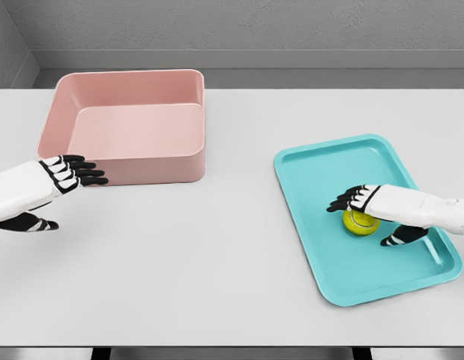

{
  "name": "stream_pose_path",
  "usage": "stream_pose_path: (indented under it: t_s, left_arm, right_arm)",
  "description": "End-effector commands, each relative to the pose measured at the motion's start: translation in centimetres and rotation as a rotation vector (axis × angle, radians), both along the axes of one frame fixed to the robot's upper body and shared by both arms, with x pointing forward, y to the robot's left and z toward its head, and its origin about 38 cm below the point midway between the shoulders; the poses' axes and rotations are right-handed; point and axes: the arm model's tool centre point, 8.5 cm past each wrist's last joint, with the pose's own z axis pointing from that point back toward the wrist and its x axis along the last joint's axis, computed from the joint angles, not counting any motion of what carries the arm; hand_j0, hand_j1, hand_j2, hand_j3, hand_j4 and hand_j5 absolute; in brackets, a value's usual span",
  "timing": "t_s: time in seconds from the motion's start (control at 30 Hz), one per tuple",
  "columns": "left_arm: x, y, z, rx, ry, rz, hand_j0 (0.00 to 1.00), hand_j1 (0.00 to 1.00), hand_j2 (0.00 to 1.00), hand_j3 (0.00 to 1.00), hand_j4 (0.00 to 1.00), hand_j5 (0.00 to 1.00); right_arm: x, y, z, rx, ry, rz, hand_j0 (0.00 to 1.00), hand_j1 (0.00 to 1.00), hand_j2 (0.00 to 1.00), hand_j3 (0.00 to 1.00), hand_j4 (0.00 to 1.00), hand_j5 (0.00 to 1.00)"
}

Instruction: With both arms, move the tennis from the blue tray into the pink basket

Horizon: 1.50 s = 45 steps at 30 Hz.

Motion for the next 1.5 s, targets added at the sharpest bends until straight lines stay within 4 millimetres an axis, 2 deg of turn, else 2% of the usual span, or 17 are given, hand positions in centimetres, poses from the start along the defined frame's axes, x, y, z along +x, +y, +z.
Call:
stream_pose_path:
  t_s: [0.0,0.33,0.43,0.67,1.0,1.07,1.17,1.23,1.47]
  left_arm:
    - [0.0,0.0,0.0,-0.005,0.002,0.002,1.00,1.00,1.00,1.00,1.00,1.00]
    - [0.0,0.0,0.1,-0.004,0.001,0.001,1.00,1.00,1.00,1.00,1.00,1.00]
    - [0.0,0.0,0.1,-0.004,0.001,0.001,1.00,1.00,1.00,1.00,1.00,1.00]
    - [0.0,0.0,0.1,-0.006,0.000,0.001,1.00,1.00,1.00,1.00,1.00,1.00]
    - [0.0,0.0,0.1,-0.007,0.001,0.001,1.00,1.00,1.00,1.00,1.00,1.00]
    - [0.0,0.0,0.1,-0.007,0.001,0.001,1.00,1.00,1.00,1.00,1.00,1.00]
    - [0.0,0.0,0.1,-0.007,0.002,0.001,1.00,1.00,1.00,1.00,1.00,1.00]
    - [0.0,0.0,0.0,-0.003,0.003,0.000,1.00,1.00,1.00,1.00,1.00,1.00]
    - [-0.6,1.1,-0.4,0.035,0.078,0.005,1.00,1.00,1.00,1.00,1.00,1.00]
  right_arm:
    - [0.2,-0.1,-0.4,0.006,0.013,-0.013,0.98,0.98,0.98,0.98,0.98,0.98]
    - [1.1,-0.4,-0.1,0.015,-0.001,-0.037,0.98,0.98,0.98,0.98,0.98,0.98]
    - [1.1,-0.4,-0.2,0.012,-0.001,-0.033,0.91,0.91,0.91,0.91,0.91,0.91]
    - [0.9,-0.1,-0.2,0.005,0.006,-0.021,0.84,0.84,0.84,0.84,0.84,0.84]
    - [0.7,-0.2,-0.6,-0.015,0.025,-0.015,0.82,0.82,0.82,0.82,0.82,0.82]
    - [0.7,-0.2,-0.6,-0.015,0.025,-0.015,0.79,0.79,0.79,0.79,0.79,0.79]
    - [0.7,-0.2,-0.7,-0.017,0.025,-0.013,0.68,0.68,0.68,0.68,0.68,0.68]
    - [0.7,0.0,-0.8,-0.018,0.023,-0.010,0.63,0.63,0.63,0.63,0.63,0.63]
    - [0.7,0.0,-0.9,-0.024,0.023,-0.009,0.54,0.54,0.54,0.54,0.54,0.54]
